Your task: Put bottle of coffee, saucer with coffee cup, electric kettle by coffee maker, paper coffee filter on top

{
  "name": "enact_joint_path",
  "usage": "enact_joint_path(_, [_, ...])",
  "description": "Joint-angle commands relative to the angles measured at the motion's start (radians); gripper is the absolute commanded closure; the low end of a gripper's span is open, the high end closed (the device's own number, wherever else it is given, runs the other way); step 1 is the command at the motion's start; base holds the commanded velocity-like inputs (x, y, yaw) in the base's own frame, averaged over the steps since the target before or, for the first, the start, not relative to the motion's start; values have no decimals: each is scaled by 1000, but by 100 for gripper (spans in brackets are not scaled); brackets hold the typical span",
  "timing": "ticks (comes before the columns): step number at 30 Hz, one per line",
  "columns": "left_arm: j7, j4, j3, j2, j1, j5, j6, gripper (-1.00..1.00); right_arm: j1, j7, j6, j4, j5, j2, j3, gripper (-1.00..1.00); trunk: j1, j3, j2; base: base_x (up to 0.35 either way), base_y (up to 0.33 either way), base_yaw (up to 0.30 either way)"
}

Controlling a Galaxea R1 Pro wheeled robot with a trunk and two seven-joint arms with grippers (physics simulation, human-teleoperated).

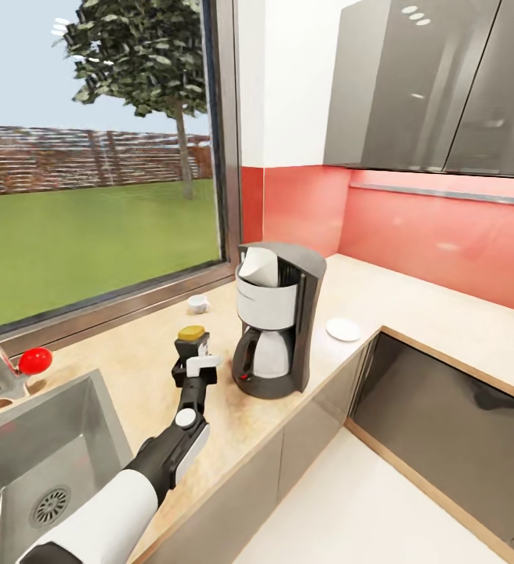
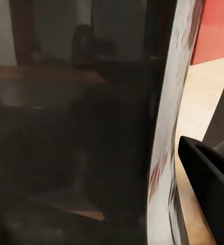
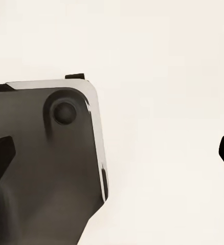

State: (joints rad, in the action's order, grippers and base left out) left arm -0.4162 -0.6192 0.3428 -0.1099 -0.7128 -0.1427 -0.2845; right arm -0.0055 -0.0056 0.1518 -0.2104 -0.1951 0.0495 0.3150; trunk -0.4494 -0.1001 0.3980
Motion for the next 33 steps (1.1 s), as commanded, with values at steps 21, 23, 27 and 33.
enact_joint_path(21, [-38, 0, 8, 20, -1, -8, -5, 100, -1, -1, 3, 0, -10, 0, 6, -100, -1, -2, 2, 102, -24, 0])
enact_joint_path(23, [-42, 1, 13, 38, -1, 2, -6, 100, -1, -1, 3, 0, -10, 0, 7, -100, -1, -2, 2, 6, -3, 0])
enact_joint_path(27, [-43, 2, 18, 50, 1, 33, -8, 100, -1, -1, 3, 0, -10, 0, 6, -100, -1, -2, 2, 2, -1, 0])
enact_joint_path(33, [-43, 10, 18, 42, 2, 111, -13, 100, -1, -1, 3, 0, -10, 0, 6, -100, -1, -2, 2, 0, 0, 0])
